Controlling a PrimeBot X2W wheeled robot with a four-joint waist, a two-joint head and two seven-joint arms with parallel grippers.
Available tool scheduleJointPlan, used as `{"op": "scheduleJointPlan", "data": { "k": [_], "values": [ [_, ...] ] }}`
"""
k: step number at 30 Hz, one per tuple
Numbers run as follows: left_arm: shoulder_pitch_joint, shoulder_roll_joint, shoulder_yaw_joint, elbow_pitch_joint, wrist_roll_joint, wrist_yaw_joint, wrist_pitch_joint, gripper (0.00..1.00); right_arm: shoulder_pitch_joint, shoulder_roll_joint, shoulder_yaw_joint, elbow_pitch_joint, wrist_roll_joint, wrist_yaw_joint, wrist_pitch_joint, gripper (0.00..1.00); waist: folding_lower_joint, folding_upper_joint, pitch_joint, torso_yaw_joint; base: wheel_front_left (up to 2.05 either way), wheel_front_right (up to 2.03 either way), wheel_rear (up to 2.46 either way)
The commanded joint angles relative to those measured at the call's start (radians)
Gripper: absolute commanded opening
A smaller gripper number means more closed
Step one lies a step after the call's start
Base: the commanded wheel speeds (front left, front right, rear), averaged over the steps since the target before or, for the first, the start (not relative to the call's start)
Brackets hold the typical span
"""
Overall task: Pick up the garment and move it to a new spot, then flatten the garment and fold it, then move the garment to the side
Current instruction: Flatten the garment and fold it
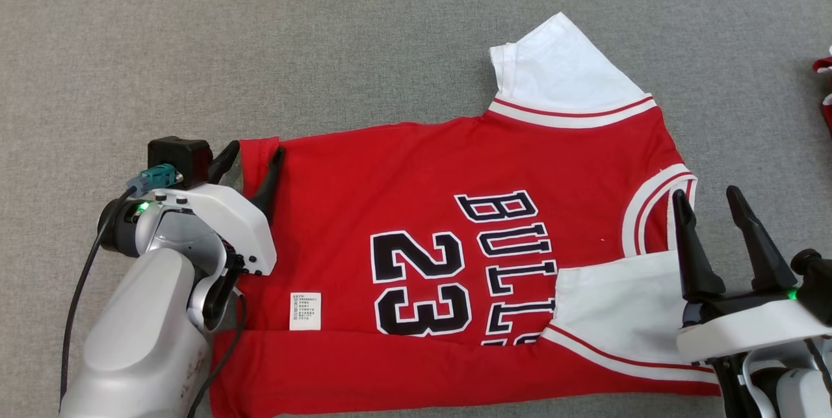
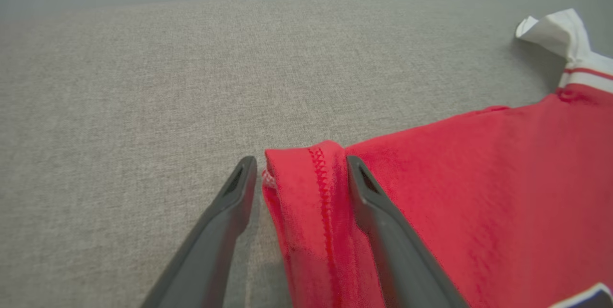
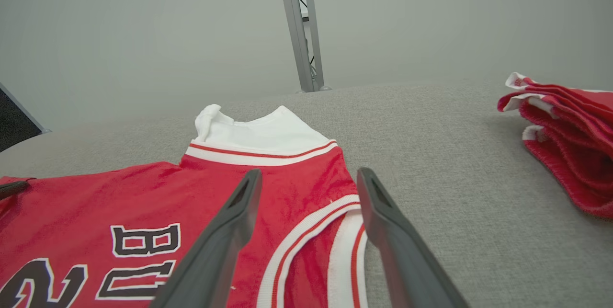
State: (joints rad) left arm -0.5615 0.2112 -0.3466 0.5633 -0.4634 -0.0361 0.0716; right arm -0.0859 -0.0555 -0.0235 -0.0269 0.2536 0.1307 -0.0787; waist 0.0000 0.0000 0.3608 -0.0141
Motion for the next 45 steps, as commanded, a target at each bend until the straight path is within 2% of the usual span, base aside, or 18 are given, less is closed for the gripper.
{"op": "scheduleJointPlan", "data": {
  "k": [1, 11, 17, 21, 27, 33, 37, 43, 44, 45],
  "values": [
    [-0.023, 0.003, 0.005, 0.011, -0.010, -0.009, -0.011, 0.00, -0.014, -0.009, -0.007, -0.001, 0.005, 0.000, -0.003, 1.00, 0.0000, 0.0000, 0.001, -0.001, 0.00, 0.00, 0.00],
    [-0.059, -0.004, -0.002, 0.057, -0.011, -0.024, -0.066, 0.00, -0.092, -0.057, -0.056, 0.036, 0.020, 0.000, -0.001, 1.00, 0.0000, 0.0000, 0.009, 0.013, 0.00, 0.00, 0.00],
    [-0.088, -0.017, -0.015, 0.050, -0.008, -0.029, -0.083, 0.00, -0.234, -0.117, -0.057, 0.110, 0.052, 0.000, 0.003, 1.00, 0.0000, 0.0000, 0.046, 0.040, 0.00, 0.00, 0.00],
    [-0.121, -0.042, -0.029, 0.033, -0.011, -0.033, -0.093, 0.00, -0.387, -0.171, -0.039, 0.200, 0.093, 0.000, 0.015, 1.00, 0.0000, 0.0000, 0.110, 0.088, 0.00, 0.00, 0.00],
    [-0.165, -0.080, -0.057, 0.032, -0.007, -0.047, -0.116, 0.00, -0.577, -0.241, 0.033, 0.325, 0.120, 0.000, 0.066, 1.00, 0.0000, 0.0000, 0.183, 0.156, 0.00, 0.00, 0.00],
    [-0.201, -0.112, -0.094, 0.050, -0.009, -0.057, -0.138, 0.00, -0.738, -0.320, 0.165, 0.470, 0.158, 0.000, 0.205, 1.00, 0.0000, 0.0000, 0.218, 0.208, 0.00, 0.00, 0.00],
    [-0.216, -0.123, -0.112, 0.069, -0.018, -0.064, -0.151, 0.00, -0.808, -0.361, 0.246, 0.549, 0.183, 0.000, 0.310, 1.00, 0.0000, 0.0000, 0.228, 0.226, 0.00, 0.00, 0.00],
    [-0.228, -0.131, -0.123, 0.099, -0.031, -0.069, -0.173, 0.00, -0.862, -0.390, 0.328, 0.618, 0.227, 0.000, 0.409, 1.00, 0.0000, 0.0000, 0.231, 0.232, 0.00, 0.00, 0.00],
    [-0.229, -0.131, -0.125, 0.104, -0.031, -0.070, -0.175, 0.00, -0.869, -0.393, 0.340, 0.626, 0.233, 0.000, 0.417, 0.87, 0.0000, 0.0000, 0.231, 0.231, 0.00, 0.00, 0.00],
    [-0.230, -0.132, -0.126, 0.109, -0.033, -0.071, -0.177, 0.00, -0.873, -0.395, 0.348, 0.630, 0.242, 0.000, 0.418, 0.37, 0.0000, 0.0000, 0.230, 0.230, 0.00, 0.00, 0.00]
  ]
}}
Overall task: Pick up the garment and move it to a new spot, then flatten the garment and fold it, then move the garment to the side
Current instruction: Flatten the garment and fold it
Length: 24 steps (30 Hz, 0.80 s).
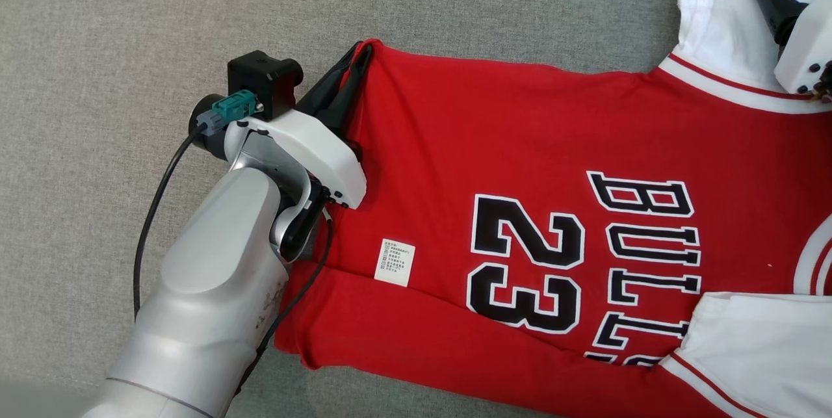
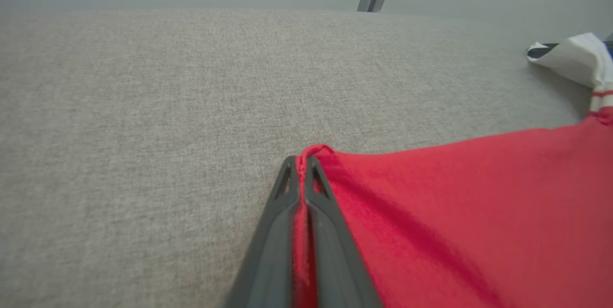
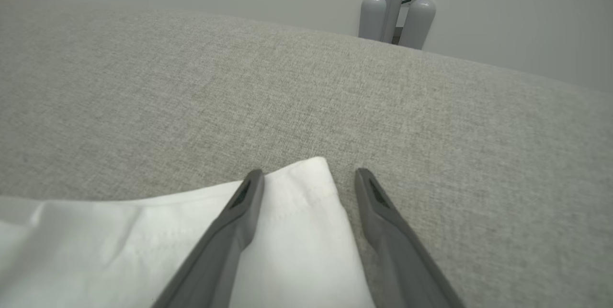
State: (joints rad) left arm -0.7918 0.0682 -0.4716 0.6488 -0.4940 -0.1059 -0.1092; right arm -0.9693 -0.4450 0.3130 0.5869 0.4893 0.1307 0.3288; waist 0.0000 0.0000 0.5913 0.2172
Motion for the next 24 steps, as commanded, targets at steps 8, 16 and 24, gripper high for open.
{"op": "scheduleJointPlan", "data": {
  "k": [8, 16, 24],
  "values": [
    [0.010, 0.031, -0.002, 0.035, -0.013, -0.001, -0.012, 0.00, -0.011, -0.033, 0.011, -0.023, 0.057, 0.000, -0.087, 0.00, 0.0000, 0.0000, -0.035, -0.022, 0.00, 0.00, 0.00],
    [0.047, 0.086, 0.013, -0.048, -0.022, 0.016, 0.005, 0.00, 0.080, -0.025, -0.036, -0.163, 0.108, 0.000, -0.190, 0.00, 0.0000, 0.0000, -0.098, -0.066, 0.00, 0.00, 0.00],
    [0.163, 0.147, 0.022, -0.225, -0.043, 0.055, 0.070, 0.00, 0.262, 0.008, -0.100, -0.327, 0.137, 0.000, -0.200, 0.00, 0.0000, 0.0000, -0.157, -0.102, 0.00, 0.00, 0.00]
  ]
}}
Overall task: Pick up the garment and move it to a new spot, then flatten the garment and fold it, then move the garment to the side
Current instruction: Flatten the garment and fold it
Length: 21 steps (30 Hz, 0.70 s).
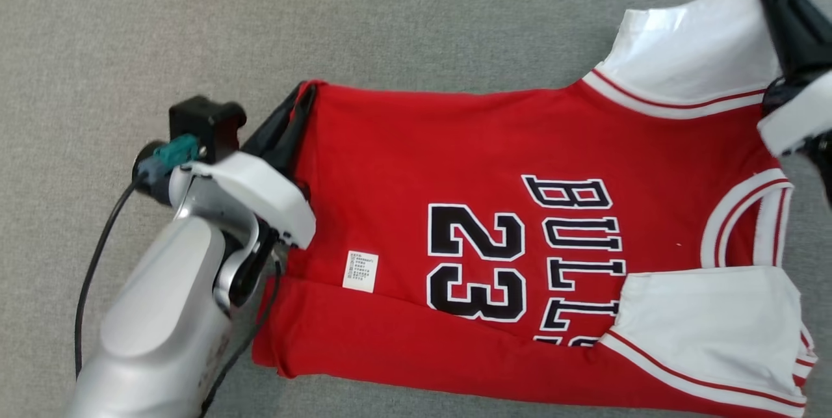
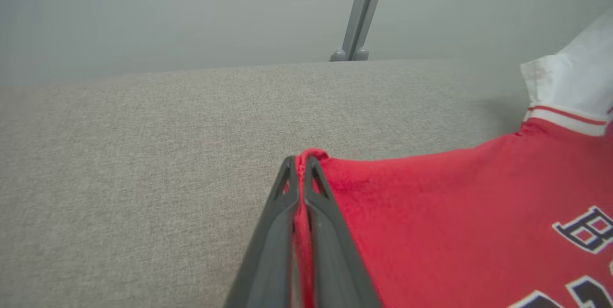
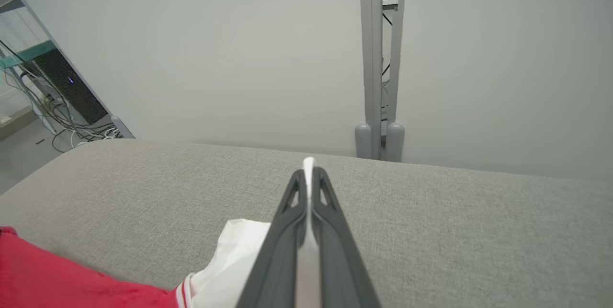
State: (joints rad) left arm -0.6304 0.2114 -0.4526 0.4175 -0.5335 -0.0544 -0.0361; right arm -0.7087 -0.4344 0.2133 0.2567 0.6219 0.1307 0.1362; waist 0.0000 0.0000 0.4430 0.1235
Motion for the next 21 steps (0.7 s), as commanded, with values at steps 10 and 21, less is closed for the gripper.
{"op": "scheduleJointPlan", "data": {
  "k": [10, 21],
  "values": [
    [0.259, 0.095, 0.035, -0.277, -0.045, 0.082, 0.054, 0.00, 0.376, 0.111, -0.111, -0.269, 0.107, 0.000, 0.001, 0.00, 0.0000, 0.0000, -0.093, -0.055, 0.00, 0.00, 0.00],
    [0.464, 0.190, 0.065, -0.520, -0.073, 0.145, 0.124, 0.00, 0.771, 0.270, -0.223, -0.487, 0.158, 0.000, 0.049, 0.00, 0.0000, 0.0000, -0.161, -0.089, 0.00, 0.00, 0.00]
  ]
}}
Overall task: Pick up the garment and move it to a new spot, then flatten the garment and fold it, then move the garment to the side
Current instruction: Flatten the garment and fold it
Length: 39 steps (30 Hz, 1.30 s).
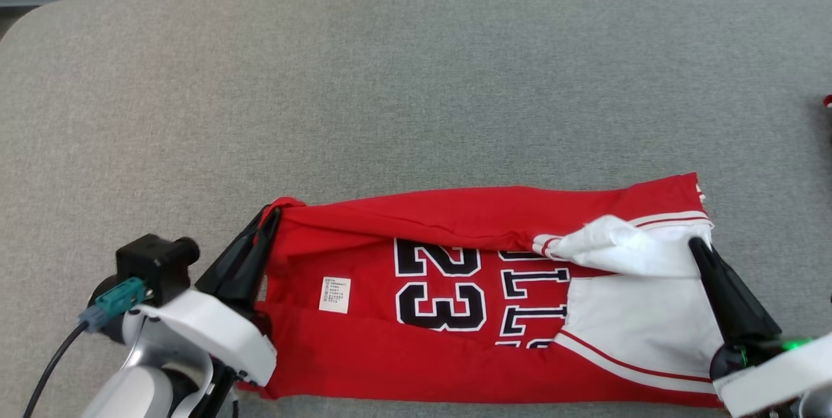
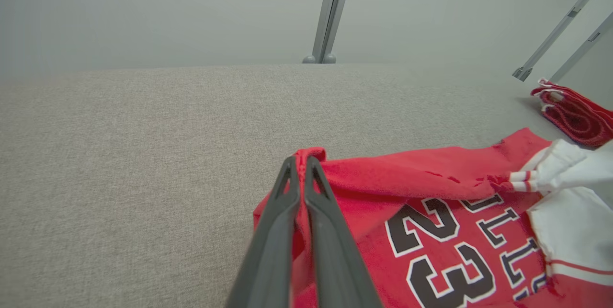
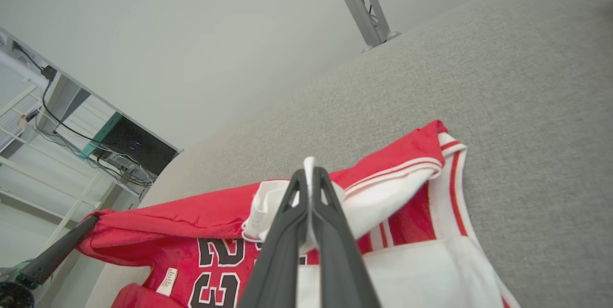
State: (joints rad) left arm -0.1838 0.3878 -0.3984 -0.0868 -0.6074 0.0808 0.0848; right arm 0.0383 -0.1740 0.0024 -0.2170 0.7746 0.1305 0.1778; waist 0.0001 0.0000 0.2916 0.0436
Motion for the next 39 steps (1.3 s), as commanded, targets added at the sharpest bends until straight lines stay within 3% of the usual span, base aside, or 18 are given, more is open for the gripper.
{"op": "scheduleJointPlan", "data": {
  "k": [1, 7, 12, 13, 14, 15, 16, 17, 20, 26, 34, 39],
  "values": [
    [0.031, 0.020, 0.015, -0.030, -0.004, 0.014, 0.007, 0.00, 0.046, 0.022, -0.021, -0.022, 0.010, 0.001, 0.011, 0.00, -0.0001, 0.0000, -0.014, -0.013, 0.00, 0.00, 0.00],
    [0.115, 0.053, 0.029, -0.072, -0.019, 0.042, 0.027, 0.00, 0.139, 0.065, -0.039, -0.020, 0.019, 0.001, 0.031, 0.00, -0.0001, 0.0000, -0.036, -0.037, 0.00, 0.00, 0.00],
    [0.163, 0.038, 0.026, -0.053, -0.042, 0.050, 0.021, 0.00, 0.168, 0.080, -0.035, 0.025, 0.006, 0.001, 0.025, 0.00, -0.0001, 0.0000, -0.044, -0.042, 0.00, 0.00, 0.00],
    [0.174, 0.033, 0.020, -0.043, -0.047, 0.050, 0.021, 0.11, 0.168, 0.081, -0.030, 0.038, 0.003, 0.001, 0.021, 0.00, -0.0001, 0.0000, -0.045, -0.043, 0.00, 0.00, 0.00],
    [0.181, 0.024, 0.016, -0.031, -0.053, 0.050, 0.018, 0.34, 0.168, 0.081, -0.024, 0.052, -0.008, 0.001, 0.016, 0.00, -0.0001, 0.0000, -0.046, -0.043, 0.00, 0.00, 0.00],
    [0.184, 0.015, 0.013, -0.019, -0.057, 0.047, 0.012, 0.90, 0.166, 0.081, -0.017, 0.067, -0.019, 0.001, 0.010, 0.37, -0.0001, 0.0000, -0.046, -0.043, 0.00, 0.00, 0.00],
    [0.183, 0.006, 0.010, -0.006, -0.060, 0.043, 0.002, 1.00, 0.162, 0.080, -0.010, 0.081, -0.032, 0.001, -0.001, 0.95, -0.0001, 0.0000, -0.046, -0.042, 0.00, 0.00, 0.00],
    [0.181, -0.001, 0.008, 0.010, -0.059, 0.042, -0.007, 1.00, 0.154, 0.074, -0.006, 0.090, -0.056, 0.001, -0.015, 1.00, -0.0001, 0.0000, -0.046, -0.041, 0.00, 0.00, 0.00],
    [0.176, -0.028, 0.010, 0.046, -0.049, 0.051, -0.053, 1.00, 0.132, 0.071, 0.011, 0.106, -0.121, 0.001, -0.078, 1.00, -0.0001, 0.0000, -0.050, -0.040, 0.00, 0.00, 0.00],
    [0.153, -0.077, 0.049, 0.082, 0.014, 0.097, -0.244, 1.00, 0.067, 0.077, -0.022, 0.110, -0.275, 0.001, -0.266, 1.00, -0.0001, 0.0000, -0.072, -0.039, 0.00, 0.00, 0.00],
    [0.120, -0.094, 0.111, 0.088, 0.072, 0.132, -0.336, 1.00, -0.004, 0.059, -0.045, 0.092, -0.449, 0.001, -0.344, 1.00, -0.0001, 0.0000, -0.112, -0.027, 0.00, 0.00, 0.00],
    [0.114, -0.081, 0.153, 0.106, 0.098, 0.123, -0.348, 1.00, -0.005, 0.050, -0.039, 0.108, -0.502, 0.001, -0.347, 1.00, -0.0001, 0.0000, -0.143, -0.012, 0.00, 0.00, 0.00]
  ]
}}
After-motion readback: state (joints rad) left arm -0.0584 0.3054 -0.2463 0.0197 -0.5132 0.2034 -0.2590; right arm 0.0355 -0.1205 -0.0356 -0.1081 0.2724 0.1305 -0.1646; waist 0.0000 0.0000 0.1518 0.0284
